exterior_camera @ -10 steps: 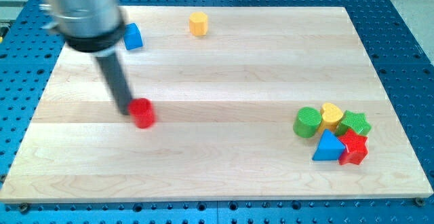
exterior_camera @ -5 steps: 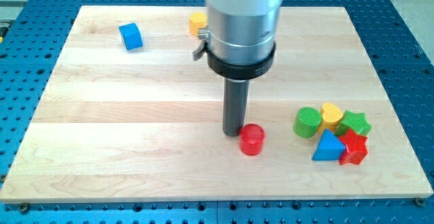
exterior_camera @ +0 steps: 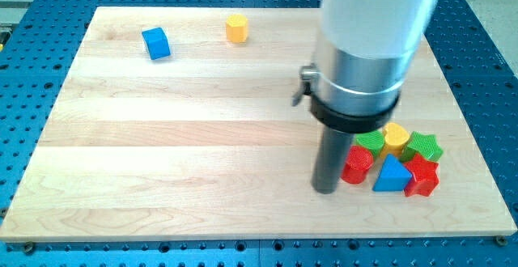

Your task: Move the red circle to the bottom left of the green circle

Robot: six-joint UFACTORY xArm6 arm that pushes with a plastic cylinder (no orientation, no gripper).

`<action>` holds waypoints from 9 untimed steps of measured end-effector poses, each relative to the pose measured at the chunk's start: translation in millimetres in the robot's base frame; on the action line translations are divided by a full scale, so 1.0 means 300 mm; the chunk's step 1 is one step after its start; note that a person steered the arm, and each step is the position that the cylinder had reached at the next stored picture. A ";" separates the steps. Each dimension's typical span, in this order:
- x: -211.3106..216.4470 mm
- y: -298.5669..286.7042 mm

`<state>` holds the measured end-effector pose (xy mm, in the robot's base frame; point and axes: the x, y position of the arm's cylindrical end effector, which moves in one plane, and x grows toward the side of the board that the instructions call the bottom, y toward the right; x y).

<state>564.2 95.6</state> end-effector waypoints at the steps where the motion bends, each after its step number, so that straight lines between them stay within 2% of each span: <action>1: 0.017 -0.045; 2: 0.021 -0.155; 4: 0.006 -0.834; 6: -0.485 -1.040; 7: -0.661 -1.181; 8: -0.882 -1.175; 9: -0.962 -1.135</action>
